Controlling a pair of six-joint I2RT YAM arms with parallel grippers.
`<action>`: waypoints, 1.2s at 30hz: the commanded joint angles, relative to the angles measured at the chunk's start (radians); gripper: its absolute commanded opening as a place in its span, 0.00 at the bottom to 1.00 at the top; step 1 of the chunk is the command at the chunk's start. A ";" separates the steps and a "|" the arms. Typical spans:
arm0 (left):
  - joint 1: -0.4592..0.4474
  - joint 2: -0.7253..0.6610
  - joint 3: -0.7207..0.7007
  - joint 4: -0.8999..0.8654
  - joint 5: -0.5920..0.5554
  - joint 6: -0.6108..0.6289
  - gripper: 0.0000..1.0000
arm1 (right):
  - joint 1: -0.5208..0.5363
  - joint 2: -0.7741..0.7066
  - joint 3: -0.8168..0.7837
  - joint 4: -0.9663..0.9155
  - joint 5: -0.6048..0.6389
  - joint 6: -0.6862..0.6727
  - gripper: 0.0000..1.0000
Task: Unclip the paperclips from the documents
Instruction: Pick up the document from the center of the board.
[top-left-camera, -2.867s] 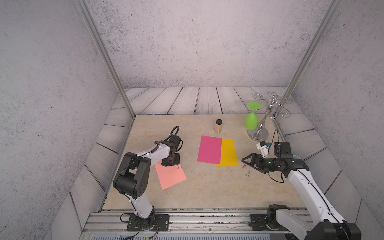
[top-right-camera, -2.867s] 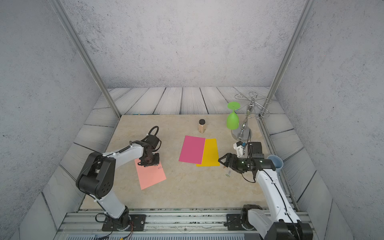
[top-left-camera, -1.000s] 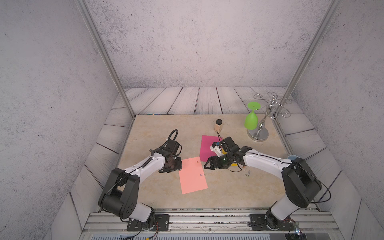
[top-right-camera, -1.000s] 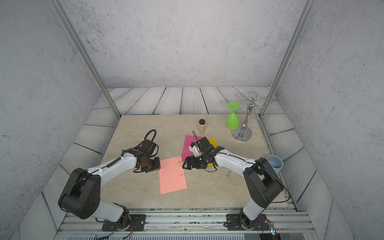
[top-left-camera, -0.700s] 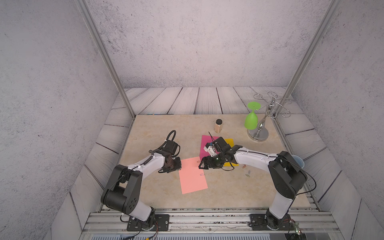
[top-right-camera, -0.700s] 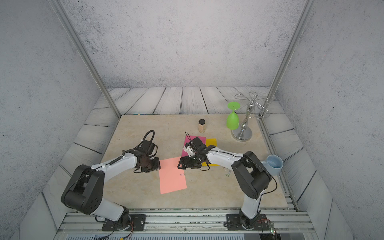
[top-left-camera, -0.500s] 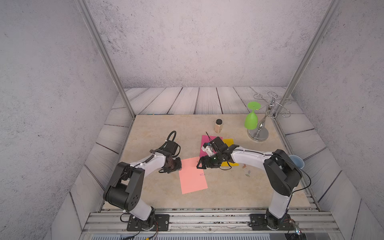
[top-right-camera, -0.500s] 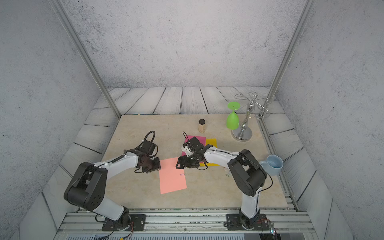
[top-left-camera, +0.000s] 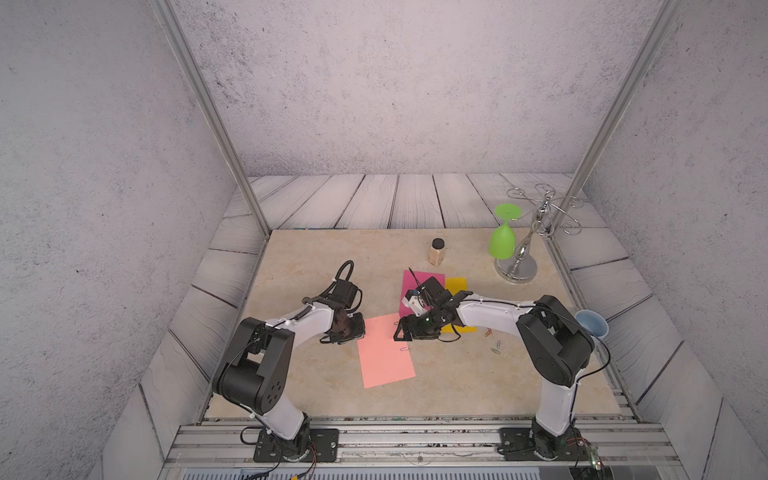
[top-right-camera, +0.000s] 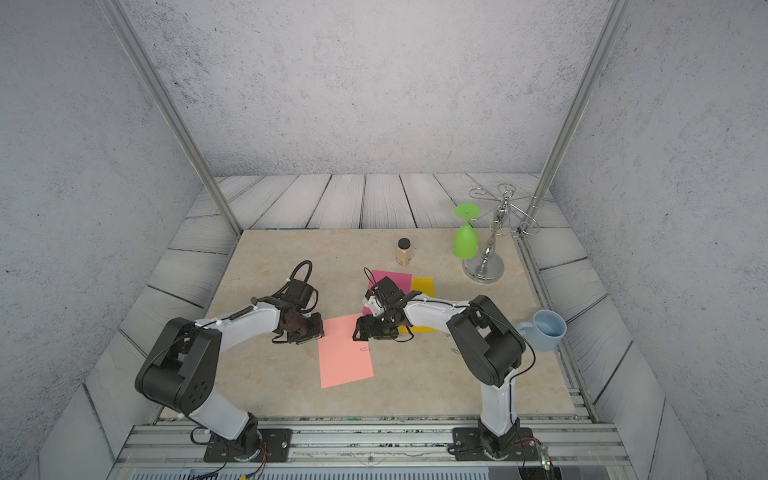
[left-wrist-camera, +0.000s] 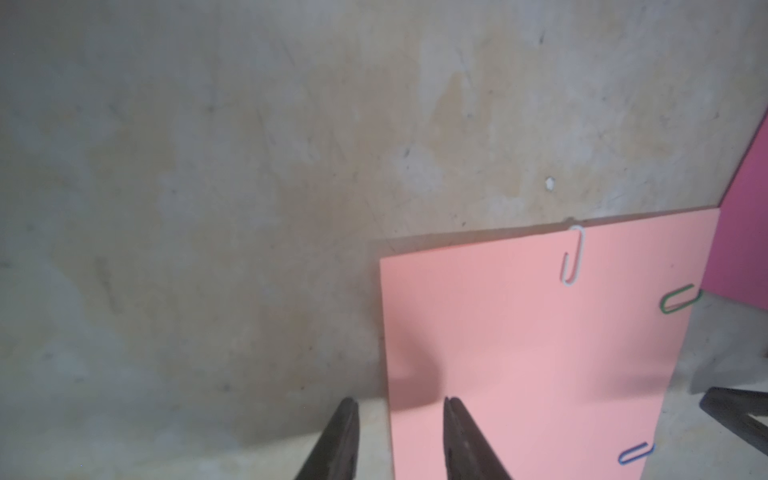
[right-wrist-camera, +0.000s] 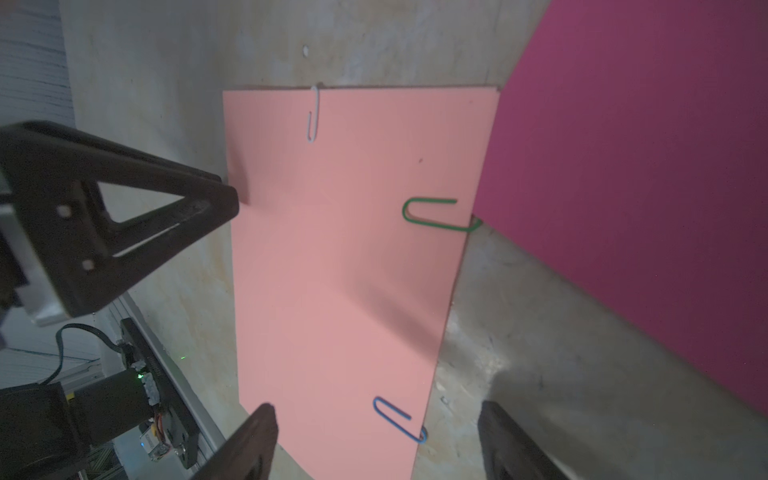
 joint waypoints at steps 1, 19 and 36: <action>0.008 0.032 0.002 -0.012 0.003 -0.019 0.36 | 0.006 0.041 0.027 -0.010 0.017 0.003 0.74; 0.007 0.061 0.008 -0.006 0.023 -0.018 0.28 | 0.007 0.078 0.044 -0.022 0.053 0.013 0.46; 0.007 0.076 0.012 -0.007 0.041 -0.016 0.28 | 0.008 0.120 0.072 -0.075 0.078 0.008 0.41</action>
